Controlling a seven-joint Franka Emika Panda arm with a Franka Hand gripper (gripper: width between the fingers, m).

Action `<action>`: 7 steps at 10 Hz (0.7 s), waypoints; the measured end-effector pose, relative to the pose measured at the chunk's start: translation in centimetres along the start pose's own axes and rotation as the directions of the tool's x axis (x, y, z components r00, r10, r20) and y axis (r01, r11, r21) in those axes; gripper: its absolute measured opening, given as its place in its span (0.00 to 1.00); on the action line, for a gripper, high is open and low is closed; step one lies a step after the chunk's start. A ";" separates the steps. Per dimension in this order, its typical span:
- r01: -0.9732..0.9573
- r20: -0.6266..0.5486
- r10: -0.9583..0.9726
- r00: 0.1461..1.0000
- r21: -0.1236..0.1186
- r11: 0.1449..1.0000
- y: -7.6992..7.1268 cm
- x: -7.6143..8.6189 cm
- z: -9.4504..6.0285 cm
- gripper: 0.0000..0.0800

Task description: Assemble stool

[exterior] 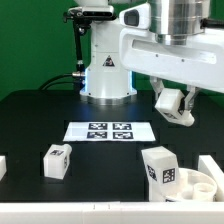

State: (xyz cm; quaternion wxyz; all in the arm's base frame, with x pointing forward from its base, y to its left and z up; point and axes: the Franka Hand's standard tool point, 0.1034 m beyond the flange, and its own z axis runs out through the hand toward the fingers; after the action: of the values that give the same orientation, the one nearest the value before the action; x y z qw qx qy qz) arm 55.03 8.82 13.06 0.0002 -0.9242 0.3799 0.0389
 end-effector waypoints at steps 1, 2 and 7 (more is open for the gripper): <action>0.034 -0.044 -0.033 0.998 0.007 0.999 -0.5 -0.2 0.1 0.41; 0.091 -0.068 -0.093 0.993 -0.020 0.996 -0.7 1.1 -0.5 0.41; 0.209 -0.237 -0.201 0.951 0.010 0.978 -3.9 2.0 -1.7 0.41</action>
Offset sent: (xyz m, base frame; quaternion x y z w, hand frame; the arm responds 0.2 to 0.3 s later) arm 0.0830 -0.0416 0.0540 -0.1139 0.1926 -0.2333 0.9463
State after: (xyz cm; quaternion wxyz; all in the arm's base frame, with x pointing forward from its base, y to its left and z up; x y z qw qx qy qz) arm 59.27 10.10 14.55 -0.0243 -0.9566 0.2799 -0.0773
